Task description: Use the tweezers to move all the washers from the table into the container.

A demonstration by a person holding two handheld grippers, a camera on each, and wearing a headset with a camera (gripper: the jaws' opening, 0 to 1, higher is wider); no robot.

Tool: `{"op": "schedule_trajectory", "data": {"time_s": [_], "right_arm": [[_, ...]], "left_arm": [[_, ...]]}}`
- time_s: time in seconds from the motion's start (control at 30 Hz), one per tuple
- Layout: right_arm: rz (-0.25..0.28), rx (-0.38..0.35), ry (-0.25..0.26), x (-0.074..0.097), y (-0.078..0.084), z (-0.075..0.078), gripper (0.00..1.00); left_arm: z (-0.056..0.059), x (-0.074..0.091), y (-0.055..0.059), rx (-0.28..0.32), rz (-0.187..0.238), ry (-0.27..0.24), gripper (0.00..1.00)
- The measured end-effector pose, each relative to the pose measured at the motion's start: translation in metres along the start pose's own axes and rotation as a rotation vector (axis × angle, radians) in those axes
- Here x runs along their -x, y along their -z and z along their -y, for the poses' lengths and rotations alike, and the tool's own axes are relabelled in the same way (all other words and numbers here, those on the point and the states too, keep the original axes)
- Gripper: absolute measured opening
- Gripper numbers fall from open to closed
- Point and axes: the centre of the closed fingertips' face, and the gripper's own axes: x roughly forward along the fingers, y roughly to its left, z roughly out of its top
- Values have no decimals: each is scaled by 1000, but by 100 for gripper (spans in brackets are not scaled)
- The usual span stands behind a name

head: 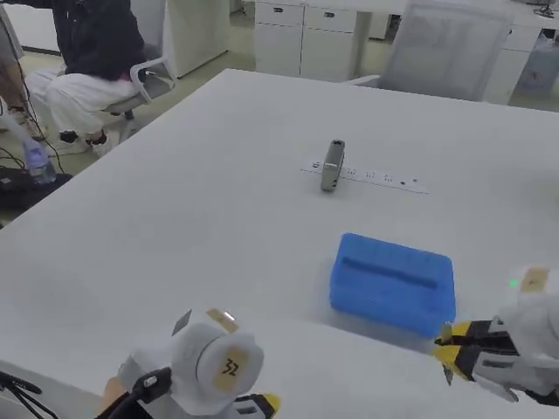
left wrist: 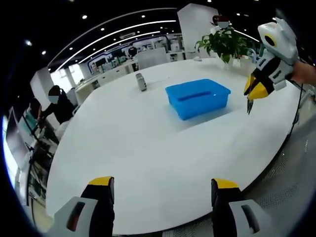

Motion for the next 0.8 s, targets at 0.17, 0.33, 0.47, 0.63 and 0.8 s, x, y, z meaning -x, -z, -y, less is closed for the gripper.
{"op": "schedule_trajectory", "data": {"time_s": [0.17,0.33,0.47,0.63,0.8], "right_arm": [[-24,80,-36,-22,-6,-8,2],[7,66,-80,-41,-15,-11,2],[3,106,-116,-55,-14,-18,2],[-24,144,-137,-69,-7,-27,2],[-24,111,-154,-74,0,-31,4]], "left_arm": [[0,-1,2,-4,-9,2,82],[-1,-1,2,0,-12,-2,81],[-2,-1,2,4,-12,-9,80],[-3,-3,3,1,-15,-11,80],[-2,-2,4,-1,-23,-9,80]]}}
